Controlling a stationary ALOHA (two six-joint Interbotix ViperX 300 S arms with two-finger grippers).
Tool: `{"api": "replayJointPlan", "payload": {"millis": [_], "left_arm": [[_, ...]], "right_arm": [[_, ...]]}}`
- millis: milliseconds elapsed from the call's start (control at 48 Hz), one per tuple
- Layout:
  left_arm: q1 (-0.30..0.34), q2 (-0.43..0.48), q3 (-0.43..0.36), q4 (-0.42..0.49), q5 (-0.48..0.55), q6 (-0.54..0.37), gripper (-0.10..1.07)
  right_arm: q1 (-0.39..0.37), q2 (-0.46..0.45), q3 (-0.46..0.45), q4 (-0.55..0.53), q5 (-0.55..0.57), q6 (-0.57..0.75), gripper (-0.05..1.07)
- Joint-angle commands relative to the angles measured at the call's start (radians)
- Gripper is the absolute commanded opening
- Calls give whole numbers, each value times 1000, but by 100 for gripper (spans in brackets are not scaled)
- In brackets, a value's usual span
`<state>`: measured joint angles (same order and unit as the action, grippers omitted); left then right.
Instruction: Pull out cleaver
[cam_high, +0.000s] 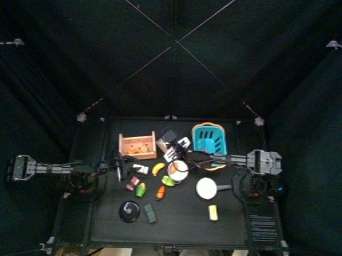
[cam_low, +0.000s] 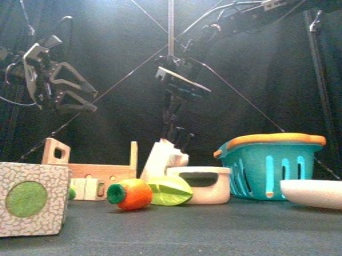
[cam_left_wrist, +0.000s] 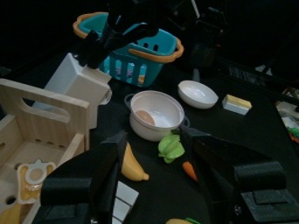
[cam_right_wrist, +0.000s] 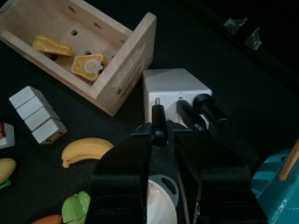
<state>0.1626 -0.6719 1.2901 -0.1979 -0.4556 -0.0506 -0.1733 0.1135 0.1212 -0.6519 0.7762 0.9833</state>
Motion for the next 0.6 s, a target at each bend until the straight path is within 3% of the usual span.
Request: {"api": "replayJointPlan", "payload": {"millis": [0, 583], "left_arm": [[2, 3, -12, 3, -6, 3, 88], [2, 2, -12, 3, -6, 3, 88]], "right_arm": [[9, -55, -11, -11, 8, 0, 57], [78, -138, -3, -41, 80, -2, 57]]}}
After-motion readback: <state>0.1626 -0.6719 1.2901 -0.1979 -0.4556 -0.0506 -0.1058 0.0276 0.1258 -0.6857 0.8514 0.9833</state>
